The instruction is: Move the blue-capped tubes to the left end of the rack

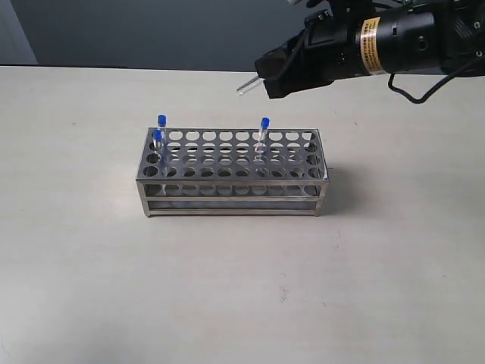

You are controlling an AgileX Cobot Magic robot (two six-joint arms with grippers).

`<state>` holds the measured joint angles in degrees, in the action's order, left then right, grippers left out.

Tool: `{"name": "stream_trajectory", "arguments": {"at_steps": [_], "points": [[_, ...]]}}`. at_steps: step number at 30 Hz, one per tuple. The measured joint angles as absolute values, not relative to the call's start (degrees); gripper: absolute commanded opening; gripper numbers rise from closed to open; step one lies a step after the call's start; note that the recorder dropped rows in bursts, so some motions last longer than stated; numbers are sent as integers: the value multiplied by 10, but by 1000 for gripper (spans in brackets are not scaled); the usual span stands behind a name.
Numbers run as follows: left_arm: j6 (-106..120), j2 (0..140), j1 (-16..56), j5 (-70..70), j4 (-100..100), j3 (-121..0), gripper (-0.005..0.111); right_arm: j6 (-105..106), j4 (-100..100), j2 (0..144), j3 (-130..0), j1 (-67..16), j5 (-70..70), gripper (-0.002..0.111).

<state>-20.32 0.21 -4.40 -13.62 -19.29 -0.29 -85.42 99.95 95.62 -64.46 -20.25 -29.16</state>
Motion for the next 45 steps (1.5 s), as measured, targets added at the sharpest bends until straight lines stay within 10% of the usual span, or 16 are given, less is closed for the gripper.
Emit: {"name": "stream_trajectory", "arguments": {"at_steps": [45], "points": [[-203,2,-44,-136,-193,-3,0,-847,1000,1139,-761,-327,-345,-1]]}}
